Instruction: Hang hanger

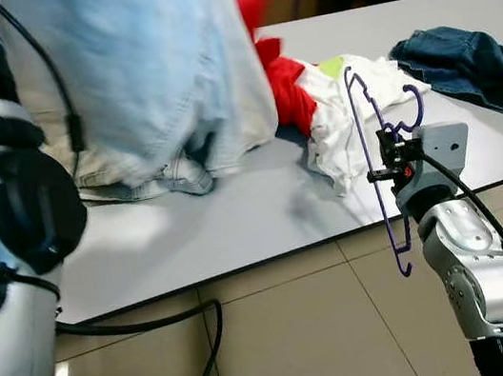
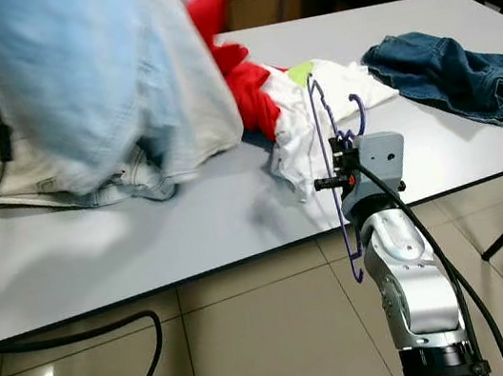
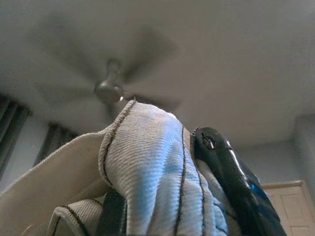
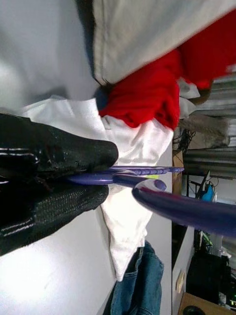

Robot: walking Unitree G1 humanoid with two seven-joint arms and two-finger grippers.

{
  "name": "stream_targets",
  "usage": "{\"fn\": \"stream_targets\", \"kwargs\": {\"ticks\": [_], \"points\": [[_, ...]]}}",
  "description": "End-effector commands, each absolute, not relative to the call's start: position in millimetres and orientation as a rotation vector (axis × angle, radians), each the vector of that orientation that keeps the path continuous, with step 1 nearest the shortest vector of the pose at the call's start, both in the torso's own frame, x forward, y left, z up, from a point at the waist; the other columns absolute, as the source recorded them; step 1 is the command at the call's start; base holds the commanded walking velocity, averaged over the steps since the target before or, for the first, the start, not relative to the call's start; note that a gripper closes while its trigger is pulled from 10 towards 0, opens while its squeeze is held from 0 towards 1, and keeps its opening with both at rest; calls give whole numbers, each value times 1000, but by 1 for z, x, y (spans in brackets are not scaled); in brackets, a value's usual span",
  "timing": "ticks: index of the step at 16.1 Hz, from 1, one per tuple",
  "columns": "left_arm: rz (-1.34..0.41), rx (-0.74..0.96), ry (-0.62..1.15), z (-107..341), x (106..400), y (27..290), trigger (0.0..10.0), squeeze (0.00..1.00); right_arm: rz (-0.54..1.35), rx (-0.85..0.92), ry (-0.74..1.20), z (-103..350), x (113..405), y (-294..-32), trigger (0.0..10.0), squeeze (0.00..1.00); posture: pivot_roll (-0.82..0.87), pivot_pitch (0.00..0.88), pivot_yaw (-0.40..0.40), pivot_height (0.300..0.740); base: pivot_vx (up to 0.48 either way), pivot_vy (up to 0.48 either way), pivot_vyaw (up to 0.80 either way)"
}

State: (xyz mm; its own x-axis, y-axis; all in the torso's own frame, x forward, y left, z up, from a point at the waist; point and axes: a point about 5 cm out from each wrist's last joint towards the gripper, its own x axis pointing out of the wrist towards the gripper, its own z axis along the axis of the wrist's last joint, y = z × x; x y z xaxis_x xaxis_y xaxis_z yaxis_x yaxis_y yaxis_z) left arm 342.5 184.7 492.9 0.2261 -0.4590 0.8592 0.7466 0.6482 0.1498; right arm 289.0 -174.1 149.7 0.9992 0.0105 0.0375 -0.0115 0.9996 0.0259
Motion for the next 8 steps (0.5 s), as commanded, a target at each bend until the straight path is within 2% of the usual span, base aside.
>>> {"fn": "stream_targets", "kwargs": {"ticks": [1, 2, 3, 4, 6, 8], "points": [[-907, -235, -1108, 503, 333, 179, 0, 0, 0, 22, -39, 148, 288, -176, 10000, 0, -122, 0, -19, 740, 0, 0, 0], [-1029, -82, -987, 468, 345, 159, 0, 0, 1, 16, -42, 149, 288, -176, 10000, 0, -125, 0, -18, 740, 0, 0, 0], [-1090, 5, -907, 446, 351, 151, 0, 0, 1, 12, -43, 149, 288, -176, 10000, 0, -124, 0, -19, 740, 0, 0, 0], [-1201, 173, -722, 396, 358, 140, 0, 0, 1, 5, -44, 149, 288, -176, 10000, 0, -123, 0, -23, 740, 0, 0, 0], [-1316, 430, -358, 305, 361, 140, 0, 0, 6, -5, -38, 148, 286, -175, 10000, 0, -121, 0, -27, 740, 0, 0, 0], [-1309, 516, -110, 250, 358, 158, 0, 0, 12, -7, -35, 147, 286, -173, 10000, 0, -121, 0, -31, 740, 0, 0, 0]]}}
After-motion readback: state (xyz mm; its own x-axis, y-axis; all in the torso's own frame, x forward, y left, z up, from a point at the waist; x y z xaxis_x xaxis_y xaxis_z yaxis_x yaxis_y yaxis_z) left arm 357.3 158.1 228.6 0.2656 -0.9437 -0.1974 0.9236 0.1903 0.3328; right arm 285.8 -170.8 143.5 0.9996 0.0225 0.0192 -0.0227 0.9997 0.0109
